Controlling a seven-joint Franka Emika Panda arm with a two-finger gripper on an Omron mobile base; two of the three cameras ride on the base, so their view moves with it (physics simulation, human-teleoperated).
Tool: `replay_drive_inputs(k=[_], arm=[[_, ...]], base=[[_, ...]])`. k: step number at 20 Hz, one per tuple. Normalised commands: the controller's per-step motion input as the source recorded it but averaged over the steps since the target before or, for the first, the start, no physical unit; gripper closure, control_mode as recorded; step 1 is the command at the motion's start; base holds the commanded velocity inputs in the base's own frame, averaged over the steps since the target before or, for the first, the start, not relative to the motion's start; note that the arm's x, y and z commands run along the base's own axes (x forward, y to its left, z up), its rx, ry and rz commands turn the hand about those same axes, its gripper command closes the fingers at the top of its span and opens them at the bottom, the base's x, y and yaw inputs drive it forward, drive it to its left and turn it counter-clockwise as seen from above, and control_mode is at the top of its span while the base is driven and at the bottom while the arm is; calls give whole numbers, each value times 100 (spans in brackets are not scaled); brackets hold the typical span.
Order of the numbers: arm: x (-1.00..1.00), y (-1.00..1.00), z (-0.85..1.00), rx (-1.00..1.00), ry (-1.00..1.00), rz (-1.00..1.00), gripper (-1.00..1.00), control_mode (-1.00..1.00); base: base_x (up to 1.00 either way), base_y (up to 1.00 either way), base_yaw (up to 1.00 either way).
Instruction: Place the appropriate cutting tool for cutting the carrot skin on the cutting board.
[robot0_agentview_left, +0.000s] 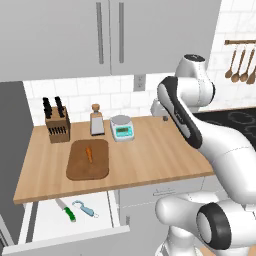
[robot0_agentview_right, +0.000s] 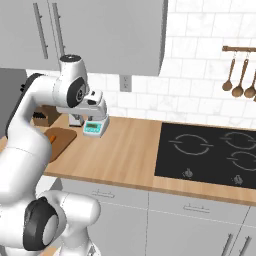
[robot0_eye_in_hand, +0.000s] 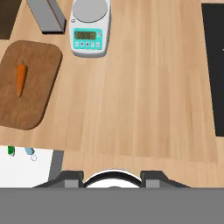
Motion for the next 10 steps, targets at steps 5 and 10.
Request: replay_drive_inputs(k=[5,10], arm=[[-47,4,-1,0,-3,0,-100,-100],[-22,96,-32,-10,0,-5,-100,-100]], base=[[0,0,0],[0,0,0]])
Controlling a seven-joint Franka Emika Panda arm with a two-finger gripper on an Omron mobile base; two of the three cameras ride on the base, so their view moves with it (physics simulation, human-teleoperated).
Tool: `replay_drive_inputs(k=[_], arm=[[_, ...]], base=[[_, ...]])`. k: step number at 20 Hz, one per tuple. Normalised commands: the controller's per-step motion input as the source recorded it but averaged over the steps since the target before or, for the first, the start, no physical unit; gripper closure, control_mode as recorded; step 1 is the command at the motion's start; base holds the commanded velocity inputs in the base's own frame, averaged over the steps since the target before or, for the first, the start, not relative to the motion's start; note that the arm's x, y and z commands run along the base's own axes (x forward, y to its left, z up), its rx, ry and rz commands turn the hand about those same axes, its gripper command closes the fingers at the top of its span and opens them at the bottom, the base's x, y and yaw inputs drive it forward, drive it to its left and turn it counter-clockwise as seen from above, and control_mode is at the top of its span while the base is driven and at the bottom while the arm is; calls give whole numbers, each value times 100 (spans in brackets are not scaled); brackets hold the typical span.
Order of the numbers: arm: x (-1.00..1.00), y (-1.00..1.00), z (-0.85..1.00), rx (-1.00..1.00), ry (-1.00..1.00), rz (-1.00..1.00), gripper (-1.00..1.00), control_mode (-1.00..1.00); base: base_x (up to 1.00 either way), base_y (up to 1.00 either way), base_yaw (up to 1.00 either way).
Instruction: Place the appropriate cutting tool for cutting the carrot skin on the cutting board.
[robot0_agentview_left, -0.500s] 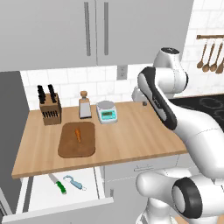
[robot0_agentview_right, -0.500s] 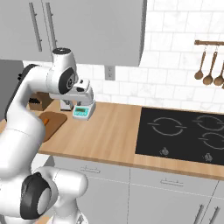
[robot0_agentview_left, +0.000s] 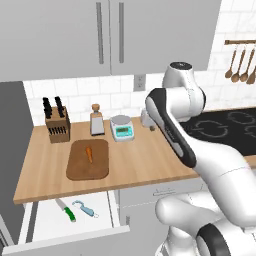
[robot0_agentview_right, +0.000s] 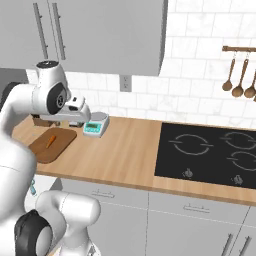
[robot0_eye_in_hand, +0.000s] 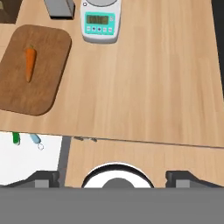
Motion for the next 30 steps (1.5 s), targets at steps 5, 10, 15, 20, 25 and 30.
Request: replay_drive_inputs(k=[5,10,15,20,25,30], arm=[[-4,100,-50,-24,2,-12,-100,-100],[0,100,-58,-5,12,-12,-100,-100],[0,81,-66,0,17,-10,-100,-100],[0,71,-66,0,16,-13,-100,-100],[-2,76,-87,0,5,-16,-100,-100],[-1,31,-67,6,0,-13,-100,-100]], base=[[0,0,0],[0,0,0],[0,0,0],[0,0,0],[0,0,0],[0,0,0]])
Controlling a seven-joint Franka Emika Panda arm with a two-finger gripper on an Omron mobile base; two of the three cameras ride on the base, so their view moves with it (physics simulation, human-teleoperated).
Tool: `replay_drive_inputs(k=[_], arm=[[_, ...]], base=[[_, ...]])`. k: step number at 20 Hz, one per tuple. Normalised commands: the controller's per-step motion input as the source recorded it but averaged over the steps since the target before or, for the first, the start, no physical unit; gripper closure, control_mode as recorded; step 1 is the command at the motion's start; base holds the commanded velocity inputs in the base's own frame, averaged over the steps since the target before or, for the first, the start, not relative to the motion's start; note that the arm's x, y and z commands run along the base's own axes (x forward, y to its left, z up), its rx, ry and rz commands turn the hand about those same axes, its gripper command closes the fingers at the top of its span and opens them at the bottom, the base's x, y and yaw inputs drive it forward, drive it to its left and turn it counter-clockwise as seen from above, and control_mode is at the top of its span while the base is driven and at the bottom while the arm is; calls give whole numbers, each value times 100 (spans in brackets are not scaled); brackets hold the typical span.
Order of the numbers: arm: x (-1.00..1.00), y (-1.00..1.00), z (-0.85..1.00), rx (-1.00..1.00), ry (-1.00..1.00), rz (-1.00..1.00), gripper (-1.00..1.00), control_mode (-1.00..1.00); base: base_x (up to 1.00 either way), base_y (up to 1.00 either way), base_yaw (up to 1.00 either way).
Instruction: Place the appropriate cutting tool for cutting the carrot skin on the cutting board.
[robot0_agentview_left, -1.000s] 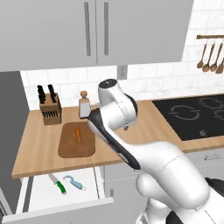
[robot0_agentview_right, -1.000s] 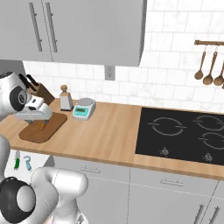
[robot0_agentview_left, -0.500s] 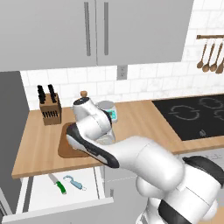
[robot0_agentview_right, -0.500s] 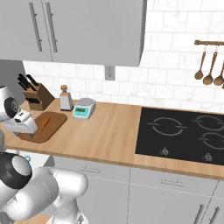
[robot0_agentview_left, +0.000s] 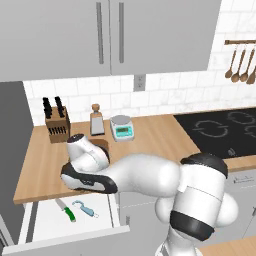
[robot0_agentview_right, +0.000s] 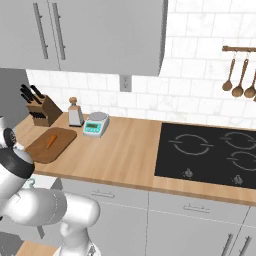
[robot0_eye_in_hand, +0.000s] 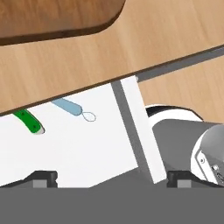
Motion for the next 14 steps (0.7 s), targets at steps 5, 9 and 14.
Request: replay_drive_inputs(k=[5,9,14], arm=[[0,6,-54,2,0,-5,-100,-100],[0,10,-60,0,0,0,-100,-100],[0,13,-49,0,0,0,-100,-100]], base=[[0,0,0],[0,0,0],[0,0,0]])
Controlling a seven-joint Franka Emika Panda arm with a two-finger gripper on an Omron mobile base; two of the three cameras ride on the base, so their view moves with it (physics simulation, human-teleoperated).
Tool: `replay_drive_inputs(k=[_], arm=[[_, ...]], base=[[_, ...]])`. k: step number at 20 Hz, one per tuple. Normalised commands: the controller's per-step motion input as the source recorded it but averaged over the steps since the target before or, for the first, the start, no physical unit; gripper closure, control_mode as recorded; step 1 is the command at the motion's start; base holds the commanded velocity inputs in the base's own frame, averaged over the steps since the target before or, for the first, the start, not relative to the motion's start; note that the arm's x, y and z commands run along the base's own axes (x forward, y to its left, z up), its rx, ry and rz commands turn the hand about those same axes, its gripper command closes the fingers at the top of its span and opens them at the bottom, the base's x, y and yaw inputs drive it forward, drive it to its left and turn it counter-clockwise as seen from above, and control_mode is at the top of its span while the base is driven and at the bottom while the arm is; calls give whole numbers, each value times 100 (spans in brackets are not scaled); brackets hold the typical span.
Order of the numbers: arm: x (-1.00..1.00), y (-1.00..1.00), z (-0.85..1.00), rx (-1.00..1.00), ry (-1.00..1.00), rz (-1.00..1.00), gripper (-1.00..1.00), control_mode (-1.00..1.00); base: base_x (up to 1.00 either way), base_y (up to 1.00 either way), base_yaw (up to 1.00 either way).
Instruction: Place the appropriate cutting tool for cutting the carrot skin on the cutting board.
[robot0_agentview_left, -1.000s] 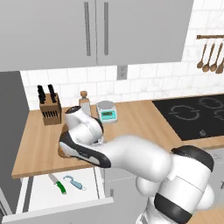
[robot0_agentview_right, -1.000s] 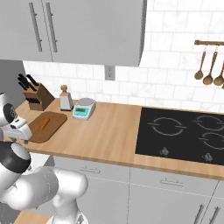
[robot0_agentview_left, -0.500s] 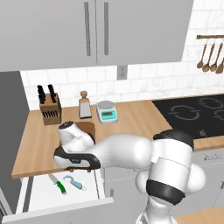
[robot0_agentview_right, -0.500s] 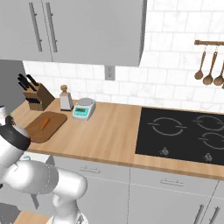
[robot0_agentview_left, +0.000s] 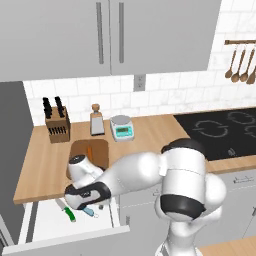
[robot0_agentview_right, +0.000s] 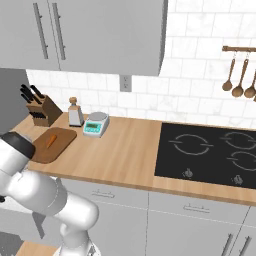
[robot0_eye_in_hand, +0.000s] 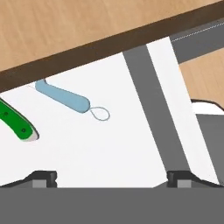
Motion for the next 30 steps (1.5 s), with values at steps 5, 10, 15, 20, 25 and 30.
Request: replay_drive_inputs(k=[5,10,15,20,25,30], arm=[[0,22,-37,-4,2,0,-100,-100],[0,31,-24,-7,1,0,-100,-100],[0,13,-27,-1,0,0,-100,-100],[0,2,-35,0,0,0,-100,-100],[0,0,-39,0,0,0,-100,-100],[-31,-1,-4,1,0,0,-100,-100]], base=[[0,0,0],[0,0,0],[0,0,0],[0,0,0],[0,0,0],[0,0,0]])
